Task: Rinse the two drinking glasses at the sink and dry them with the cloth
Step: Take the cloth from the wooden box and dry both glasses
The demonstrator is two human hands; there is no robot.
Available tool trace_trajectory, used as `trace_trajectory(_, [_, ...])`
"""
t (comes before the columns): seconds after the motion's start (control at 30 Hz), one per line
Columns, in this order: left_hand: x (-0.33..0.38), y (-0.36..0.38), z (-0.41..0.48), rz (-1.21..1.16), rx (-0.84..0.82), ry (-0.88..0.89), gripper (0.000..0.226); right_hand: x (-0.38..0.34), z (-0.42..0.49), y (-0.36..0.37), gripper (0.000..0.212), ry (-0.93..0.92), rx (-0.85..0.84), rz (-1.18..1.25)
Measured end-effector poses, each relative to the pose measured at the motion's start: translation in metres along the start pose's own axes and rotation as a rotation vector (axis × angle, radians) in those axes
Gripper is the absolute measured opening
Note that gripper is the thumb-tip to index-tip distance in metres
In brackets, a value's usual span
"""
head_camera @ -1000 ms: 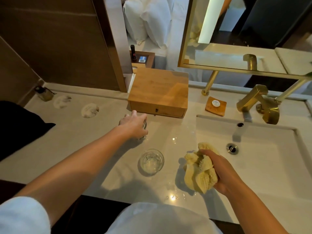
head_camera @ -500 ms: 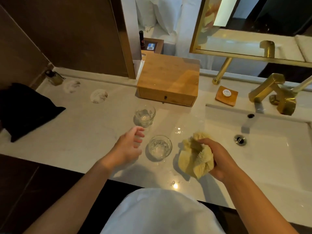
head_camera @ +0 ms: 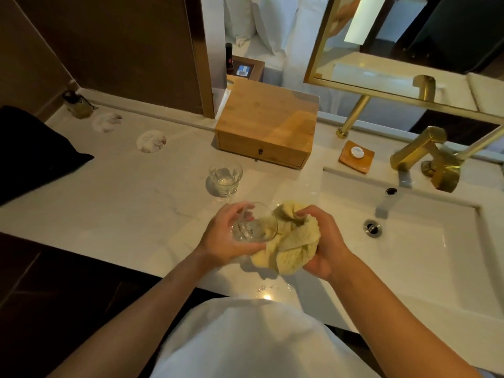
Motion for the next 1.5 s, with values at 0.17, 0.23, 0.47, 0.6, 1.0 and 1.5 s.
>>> trace_trajectory(0.17, [0.044,0.034,0.017,-0.654,-0.13,-0.208,0.072,-0.032,-0.032,-0.027,0.044,-0.089,-0.085,0.175])
trace_trajectory(0.23, [0.062,0.049,0.028,-0.823,-0.167,-0.317,0.077,-0.053,-0.047,-0.038,0.043,-0.173,-0.052,0.237])
trace_trajectory(0.47, [0.159,0.091,0.063,-0.851,-0.453,-0.444,0.08,-0.117,-0.1,-0.079,0.044,-0.416,0.113,0.308])
trace_trajectory(0.6, [0.199,0.112,0.074,-0.658,-0.608,-0.427,0.099,-0.152,-0.122,-0.084,0.053,-0.547,0.143,0.31])
trace_trajectory(1.0, [0.232,0.15,0.051,0.66,-0.485,0.401,0.059,-0.172,-0.142,0.007,0.036,-0.587,0.072,-0.546])
trace_trajectory(1.5, [0.201,0.152,0.0,0.622,-0.961,0.111,0.047,-0.116,-0.17,0.084,0.022,-0.978,-0.186,-1.757])
Point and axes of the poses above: each hand's wrist, its own z-axis towards the middle knuckle, its own y-axis out of the palm, x = y × z, the point moved 10 cm from there along z, towards the middle knuckle, and after that the axes turned 15 degrees about -z, right-handed, at the moved point
